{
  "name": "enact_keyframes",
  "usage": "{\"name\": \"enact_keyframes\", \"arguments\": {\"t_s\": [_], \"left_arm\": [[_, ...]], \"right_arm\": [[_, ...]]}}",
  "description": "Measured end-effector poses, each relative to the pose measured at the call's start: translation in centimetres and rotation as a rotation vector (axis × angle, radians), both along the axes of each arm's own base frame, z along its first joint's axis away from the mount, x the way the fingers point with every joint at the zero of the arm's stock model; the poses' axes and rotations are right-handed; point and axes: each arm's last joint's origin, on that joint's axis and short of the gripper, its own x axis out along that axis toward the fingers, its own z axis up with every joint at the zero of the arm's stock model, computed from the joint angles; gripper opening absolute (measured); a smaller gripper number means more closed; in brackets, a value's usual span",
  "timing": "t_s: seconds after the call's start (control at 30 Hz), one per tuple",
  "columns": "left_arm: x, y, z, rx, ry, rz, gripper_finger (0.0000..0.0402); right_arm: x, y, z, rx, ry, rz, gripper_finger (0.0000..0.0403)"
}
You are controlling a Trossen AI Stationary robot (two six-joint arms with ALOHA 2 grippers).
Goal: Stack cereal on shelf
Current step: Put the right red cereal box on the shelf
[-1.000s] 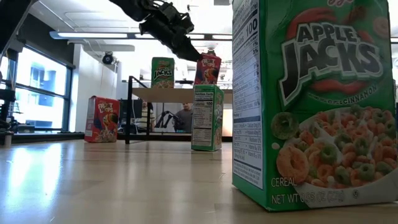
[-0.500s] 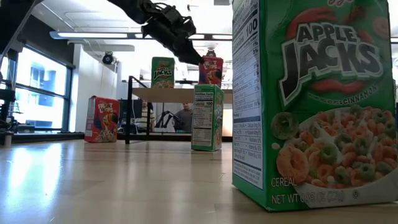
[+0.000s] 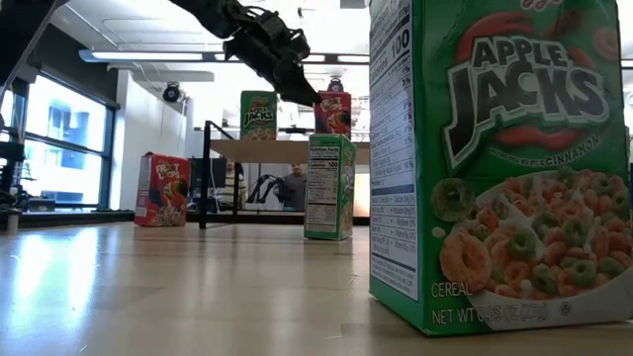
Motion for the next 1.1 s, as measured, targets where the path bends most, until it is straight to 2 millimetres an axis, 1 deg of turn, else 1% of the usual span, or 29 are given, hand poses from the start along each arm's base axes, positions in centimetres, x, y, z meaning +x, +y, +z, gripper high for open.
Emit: {"name": "enact_keyframes", "arguments": {"t_s": [0.3, 0.57, 0.87, 0.97, 1.1], "left_arm": [[-0.2, 0.2, -0.1, 0.0, 0.009, 0.016, 0.0214], [-0.2, 0.2, 0.1, 0.004, 0.004, 0.016, 0.0223], [-0.1, 0.2, 1.9, 0.035, -0.037, 0.017, 0.0223], [-0.5, -0.1, 2.6, 0.038, -0.048, 0.02, 0.0223], [-1.2, -0.7, 4.1, 0.075, -0.074, 0.031, 0.0223]], "right_arm": [[0.0, 0.0, 0.0, 0.0, 0.0, 0.0, 0.0216], [0.0, 0.0, 0.0, 0.0, 0.0, 0.0, 0.0216], [0.0, 0.0, 0.0, 0.0, 0.0, 0.0, 0.0216], [0.0, 0.0, 0.0, 0.0, 0.0, 0.0, 0.0216], [0.0, 0.0, 0.0, 0.0, 0.0, 0.0, 0.0216]]}}
